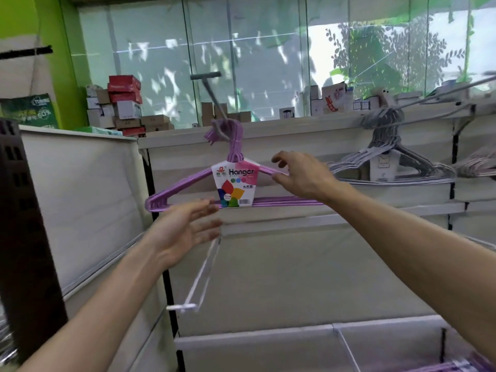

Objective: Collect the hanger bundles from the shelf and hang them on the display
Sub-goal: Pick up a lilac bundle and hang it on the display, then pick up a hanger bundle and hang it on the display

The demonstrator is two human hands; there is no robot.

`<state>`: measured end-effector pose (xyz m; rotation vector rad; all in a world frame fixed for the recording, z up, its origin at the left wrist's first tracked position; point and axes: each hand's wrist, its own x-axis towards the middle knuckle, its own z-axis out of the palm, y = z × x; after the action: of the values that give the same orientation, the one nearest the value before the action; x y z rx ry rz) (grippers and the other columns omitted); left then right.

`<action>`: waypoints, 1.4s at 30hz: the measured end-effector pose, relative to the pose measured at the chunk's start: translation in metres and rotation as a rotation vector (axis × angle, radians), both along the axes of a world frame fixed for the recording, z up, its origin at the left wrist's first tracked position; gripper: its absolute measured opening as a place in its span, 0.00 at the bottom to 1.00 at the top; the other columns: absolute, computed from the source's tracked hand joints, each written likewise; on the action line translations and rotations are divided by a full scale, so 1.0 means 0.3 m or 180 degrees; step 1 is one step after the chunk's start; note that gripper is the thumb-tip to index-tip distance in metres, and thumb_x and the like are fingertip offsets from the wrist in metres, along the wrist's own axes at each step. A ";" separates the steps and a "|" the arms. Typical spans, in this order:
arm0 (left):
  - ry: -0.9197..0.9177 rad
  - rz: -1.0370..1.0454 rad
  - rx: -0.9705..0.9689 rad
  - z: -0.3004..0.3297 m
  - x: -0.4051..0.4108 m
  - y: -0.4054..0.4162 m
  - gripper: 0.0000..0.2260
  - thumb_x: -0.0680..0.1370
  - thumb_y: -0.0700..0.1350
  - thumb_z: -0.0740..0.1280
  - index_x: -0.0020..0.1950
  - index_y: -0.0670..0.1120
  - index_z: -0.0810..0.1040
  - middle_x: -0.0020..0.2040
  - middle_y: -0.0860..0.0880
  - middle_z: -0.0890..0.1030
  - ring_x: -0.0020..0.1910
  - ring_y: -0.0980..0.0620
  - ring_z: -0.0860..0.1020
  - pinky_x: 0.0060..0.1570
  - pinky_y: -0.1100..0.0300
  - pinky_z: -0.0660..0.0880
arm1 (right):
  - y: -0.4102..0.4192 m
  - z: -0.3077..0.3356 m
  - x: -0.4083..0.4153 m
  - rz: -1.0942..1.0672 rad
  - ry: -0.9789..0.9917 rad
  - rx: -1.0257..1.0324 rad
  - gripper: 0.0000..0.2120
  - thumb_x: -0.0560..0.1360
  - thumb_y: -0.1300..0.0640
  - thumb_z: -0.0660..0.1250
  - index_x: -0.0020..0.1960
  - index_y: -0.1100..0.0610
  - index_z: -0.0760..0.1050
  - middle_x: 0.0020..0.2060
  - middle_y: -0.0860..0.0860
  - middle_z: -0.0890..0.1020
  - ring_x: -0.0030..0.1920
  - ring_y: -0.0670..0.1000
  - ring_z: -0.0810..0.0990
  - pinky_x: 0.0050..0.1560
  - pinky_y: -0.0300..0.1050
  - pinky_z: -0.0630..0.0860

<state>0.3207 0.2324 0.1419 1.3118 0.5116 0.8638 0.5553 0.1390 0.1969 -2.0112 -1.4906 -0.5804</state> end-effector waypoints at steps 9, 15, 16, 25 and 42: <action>-0.0103 0.0147 0.2031 -0.005 0.086 -0.518 0.08 0.78 0.45 0.65 0.51 0.44 0.81 0.41 0.47 0.82 0.42 0.44 0.82 0.44 0.54 0.80 | -0.589 -0.044 0.031 0.0468 0.0350 0.0705 0.10 0.79 0.50 0.66 0.57 0.52 0.81 0.48 0.46 0.85 0.46 0.45 0.81 0.52 0.52 0.81; 0.0135 -0.0336 0.3214 -0.164 0.259 -0.896 0.08 0.79 0.50 0.67 0.48 0.48 0.82 0.40 0.49 0.83 0.40 0.52 0.82 0.43 0.61 0.79 | -1.054 -0.135 0.118 0.0152 0.0355 0.0879 0.10 0.76 0.45 0.67 0.51 0.47 0.83 0.40 0.40 0.83 0.44 0.44 0.82 0.49 0.54 0.81; 0.0139 -0.0432 0.3342 -0.189 0.295 -0.968 0.09 0.78 0.52 0.67 0.49 0.48 0.82 0.41 0.50 0.84 0.41 0.53 0.83 0.43 0.63 0.78 | -1.134 -0.156 0.138 0.0075 0.0362 0.0894 0.10 0.75 0.45 0.67 0.51 0.47 0.83 0.39 0.41 0.83 0.43 0.44 0.82 0.48 0.54 0.81; -0.0297 -0.1388 0.3894 -0.399 0.634 -1.536 0.09 0.79 0.52 0.64 0.48 0.50 0.82 0.42 0.58 0.83 0.40 0.53 0.82 0.41 0.58 0.77 | -1.806 -0.398 0.306 -0.0793 0.0766 0.1039 0.08 0.75 0.50 0.69 0.50 0.51 0.83 0.37 0.44 0.84 0.35 0.41 0.81 0.46 0.51 0.82; -0.0733 -0.3383 0.3352 -0.673 1.260 -2.115 0.09 0.79 0.52 0.65 0.52 0.49 0.81 0.43 0.56 0.83 0.42 0.53 0.83 0.41 0.57 0.78 | -2.646 -0.688 0.651 -0.2685 0.0970 0.0904 0.07 0.78 0.57 0.68 0.53 0.57 0.83 0.38 0.49 0.85 0.35 0.45 0.83 0.41 0.42 0.81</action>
<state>0.6986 -0.4021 -0.0599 2.0470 -0.9271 0.3062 0.7506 -0.6549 -0.0094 -2.3043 -0.3108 -0.7097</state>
